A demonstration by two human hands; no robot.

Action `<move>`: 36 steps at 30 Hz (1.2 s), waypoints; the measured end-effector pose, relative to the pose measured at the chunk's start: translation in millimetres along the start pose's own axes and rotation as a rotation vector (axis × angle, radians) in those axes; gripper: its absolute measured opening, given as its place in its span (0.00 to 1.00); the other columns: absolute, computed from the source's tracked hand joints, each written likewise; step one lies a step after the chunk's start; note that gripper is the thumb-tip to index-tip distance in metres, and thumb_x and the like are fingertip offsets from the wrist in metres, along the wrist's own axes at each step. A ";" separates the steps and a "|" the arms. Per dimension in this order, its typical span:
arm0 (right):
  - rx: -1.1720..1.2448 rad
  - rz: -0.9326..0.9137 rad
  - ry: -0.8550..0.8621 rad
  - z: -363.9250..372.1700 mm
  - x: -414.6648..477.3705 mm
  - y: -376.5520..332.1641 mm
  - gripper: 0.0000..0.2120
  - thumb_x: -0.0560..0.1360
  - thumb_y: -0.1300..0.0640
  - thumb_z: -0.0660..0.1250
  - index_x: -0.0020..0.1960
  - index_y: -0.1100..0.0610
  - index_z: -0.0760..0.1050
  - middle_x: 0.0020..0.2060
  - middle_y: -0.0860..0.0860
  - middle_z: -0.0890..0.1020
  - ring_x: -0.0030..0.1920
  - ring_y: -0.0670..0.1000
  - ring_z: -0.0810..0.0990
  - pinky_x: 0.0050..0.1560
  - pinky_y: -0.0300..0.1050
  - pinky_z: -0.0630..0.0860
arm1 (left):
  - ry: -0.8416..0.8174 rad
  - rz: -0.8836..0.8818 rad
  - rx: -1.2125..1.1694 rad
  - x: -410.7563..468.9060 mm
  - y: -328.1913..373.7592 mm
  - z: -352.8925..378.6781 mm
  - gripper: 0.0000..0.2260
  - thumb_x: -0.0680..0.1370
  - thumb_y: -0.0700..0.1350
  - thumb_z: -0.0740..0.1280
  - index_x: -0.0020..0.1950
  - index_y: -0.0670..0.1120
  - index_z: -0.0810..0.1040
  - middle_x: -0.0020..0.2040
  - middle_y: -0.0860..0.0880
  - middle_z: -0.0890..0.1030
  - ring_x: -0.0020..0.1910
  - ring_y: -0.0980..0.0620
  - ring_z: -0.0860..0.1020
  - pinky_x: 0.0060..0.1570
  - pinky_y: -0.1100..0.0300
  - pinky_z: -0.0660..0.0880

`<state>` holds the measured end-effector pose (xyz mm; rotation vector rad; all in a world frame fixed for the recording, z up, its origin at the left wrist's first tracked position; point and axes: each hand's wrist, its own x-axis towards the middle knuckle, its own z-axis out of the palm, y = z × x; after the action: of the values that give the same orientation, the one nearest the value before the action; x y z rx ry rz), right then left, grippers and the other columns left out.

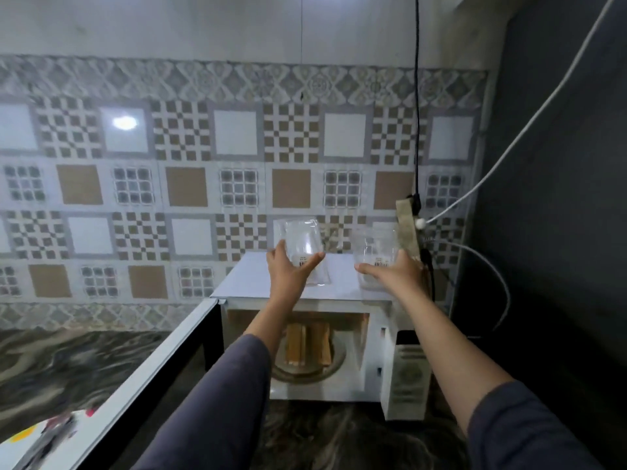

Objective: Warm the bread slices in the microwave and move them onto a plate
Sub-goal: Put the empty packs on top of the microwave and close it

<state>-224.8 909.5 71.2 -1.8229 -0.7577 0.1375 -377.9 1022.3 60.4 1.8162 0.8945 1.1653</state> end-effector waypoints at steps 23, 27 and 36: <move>-0.207 0.067 -0.140 67.4 67.3 16.0 0.22 0.74 0.53 0.68 0.63 0.64 0.70 0.61 0.58 0.76 0.59 0.56 0.75 0.45 0.39 0.66 | -0.302 -0.212 0.231 91.1 -55.7 27.3 0.36 0.74 0.57 0.66 0.75 0.41 0.56 0.75 0.42 0.55 0.72 0.40 0.60 0.70 0.47 0.62; -0.214 0.056 -0.146 64.9 64.4 16.0 0.21 0.75 0.55 0.68 0.64 0.63 0.70 0.62 0.58 0.76 0.61 0.56 0.74 0.46 0.39 0.66 | -0.278 -0.195 0.235 87.9 -55.1 27.5 0.36 0.75 0.57 0.66 0.75 0.41 0.56 0.75 0.41 0.56 0.72 0.41 0.61 0.69 0.48 0.62; -0.155 0.069 -0.180 46.9 30.1 15.8 0.29 0.76 0.54 0.63 0.73 0.59 0.59 0.69 0.58 0.63 0.65 0.57 0.69 0.49 0.41 0.65 | -0.179 -0.245 0.264 54.9 -35.3 8.6 0.34 0.76 0.56 0.64 0.75 0.40 0.55 0.75 0.41 0.55 0.72 0.41 0.61 0.70 0.48 0.61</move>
<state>-214.9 961.1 46.9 -2.0036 -0.8509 0.2986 -356.9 1083.4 47.7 1.9176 1.1693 0.7474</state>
